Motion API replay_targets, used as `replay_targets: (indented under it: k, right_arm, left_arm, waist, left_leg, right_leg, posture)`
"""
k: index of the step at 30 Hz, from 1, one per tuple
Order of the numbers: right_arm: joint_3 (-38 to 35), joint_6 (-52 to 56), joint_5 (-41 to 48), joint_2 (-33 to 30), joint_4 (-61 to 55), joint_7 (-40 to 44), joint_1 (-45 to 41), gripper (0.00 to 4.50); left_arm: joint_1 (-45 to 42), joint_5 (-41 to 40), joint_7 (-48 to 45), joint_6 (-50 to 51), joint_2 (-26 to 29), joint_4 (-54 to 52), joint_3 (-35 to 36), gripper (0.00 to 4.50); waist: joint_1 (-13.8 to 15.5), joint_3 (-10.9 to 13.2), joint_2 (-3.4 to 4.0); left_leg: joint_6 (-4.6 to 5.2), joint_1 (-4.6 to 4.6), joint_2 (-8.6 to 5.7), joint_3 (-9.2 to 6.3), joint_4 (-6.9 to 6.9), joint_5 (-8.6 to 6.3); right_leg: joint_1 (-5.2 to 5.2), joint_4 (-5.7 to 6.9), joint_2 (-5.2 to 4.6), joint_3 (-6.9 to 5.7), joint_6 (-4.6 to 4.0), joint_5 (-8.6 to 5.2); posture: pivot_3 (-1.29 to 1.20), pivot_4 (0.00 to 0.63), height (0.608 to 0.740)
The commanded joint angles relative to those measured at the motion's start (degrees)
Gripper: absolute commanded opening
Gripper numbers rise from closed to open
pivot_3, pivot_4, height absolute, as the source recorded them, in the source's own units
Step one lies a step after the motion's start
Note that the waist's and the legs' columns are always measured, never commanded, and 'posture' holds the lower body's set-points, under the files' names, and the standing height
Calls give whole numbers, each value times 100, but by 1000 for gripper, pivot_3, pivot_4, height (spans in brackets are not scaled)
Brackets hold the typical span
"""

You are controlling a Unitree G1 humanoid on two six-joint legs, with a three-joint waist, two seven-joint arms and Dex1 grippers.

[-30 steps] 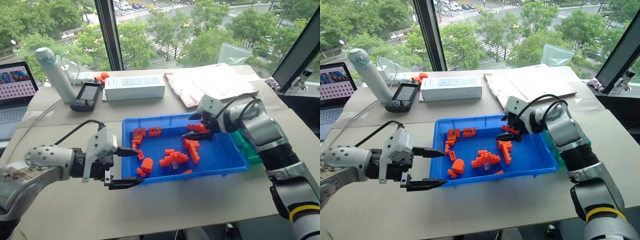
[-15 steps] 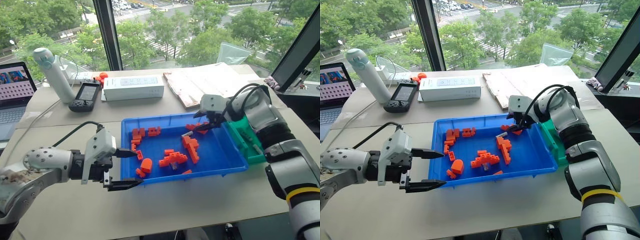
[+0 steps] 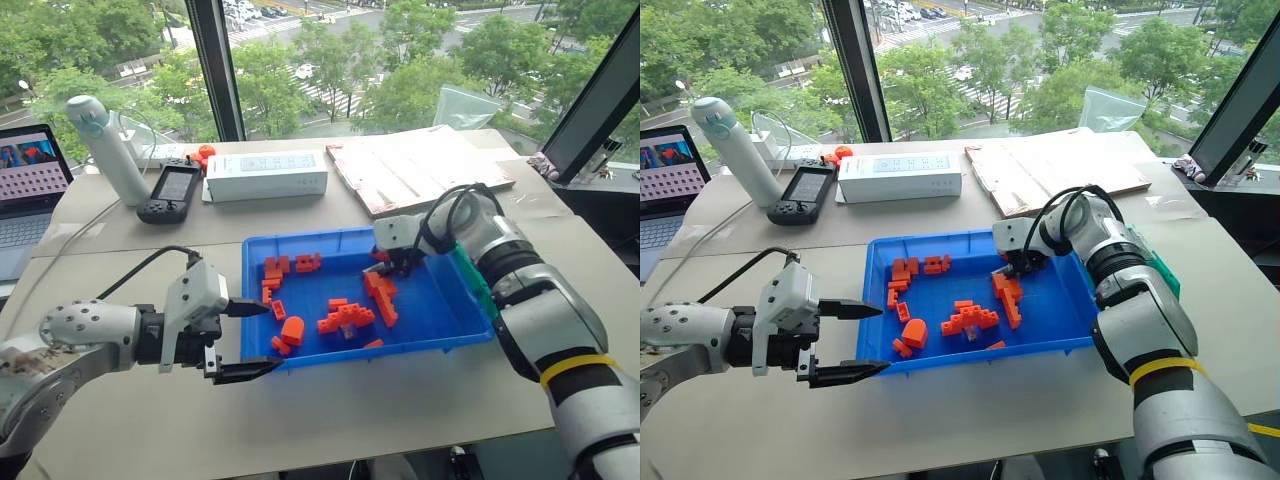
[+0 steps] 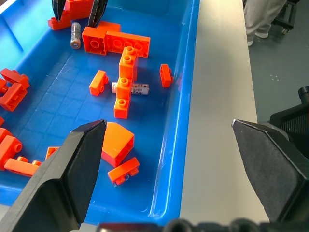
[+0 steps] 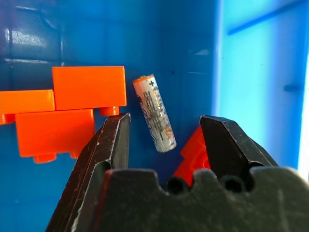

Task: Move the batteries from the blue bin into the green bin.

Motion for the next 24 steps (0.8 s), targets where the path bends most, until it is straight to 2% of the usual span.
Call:
replay_targets:
  k: [1, 6, 15, 18, 20, 24]
  right_arm:
    - [-330, 514, 277, 170, 210, 527, -112, 1964]
    - [-631, 1394, 444, 270, 465, 938, -16, 324]
    - [-1164, 1721, 709, -82, 6, 1032, -330, 257]
    - [-1618, 2587, 1086, -402, -273, 1060, -662, 257]
    - [-1823, 3177, 1261, -676, -520, 1147, -714, 257]
    - [-2124, 4009, 1359, -1811, -1479, 1229, -446, 257]
  left_arm:
    - [-16, -85, 49, -4, 89, -150, 219, 4500]
    - [-23, -123, 77, -9, 98, -153, 211, 4500]
    - [-84, -127, 33, -44, 108, -102, 146, 4500]
    - [-175, -87, -34, -112, 65, -34, 31, 4500]
    - [-244, -77, -41, -158, -16, 21, -50, 4500]
    - [-557, -186, -43, -221, -322, 128, -280, 4500]
  waist:
    - [-3, 0, 0]
    - [11, 0, 0]
    - [6, 0, 1]
    - [11, 7, 10]
    - [21, 7, 11]
    - [126, 7, 11]
  left_leg:
    - [0, 0, 0, 0, 0, 0]
    - [0, 2, 0, -2, 1, 0]
    - [-3, 6, 0, -2, 1, 0]
    - [-3, 3, 0, 0, 0, 0]
    - [-3, 3, 0, 0, 0, 1]
    - [-1, 3, 0, -3, -2, -4]
  right_leg:
    - [0, 0, 0, 0, 0, 0]
    - [6, 1, 1, -2, -1, 0]
    - [8, 1, 0, -3, -1, 1]
    - [5, 2, 1, -2, -1, 1]
    - [3, 1, 0, -2, -1, 1]
    - [11, -8, 0, -8, -1, 0]
  posture:
    - [0, 150, 740]
    - [0, 150, 740]
    - [0, 150, 740]
    - [0, 150, 740]
    - [0, 150, 740]
    - [0, 150, 740]
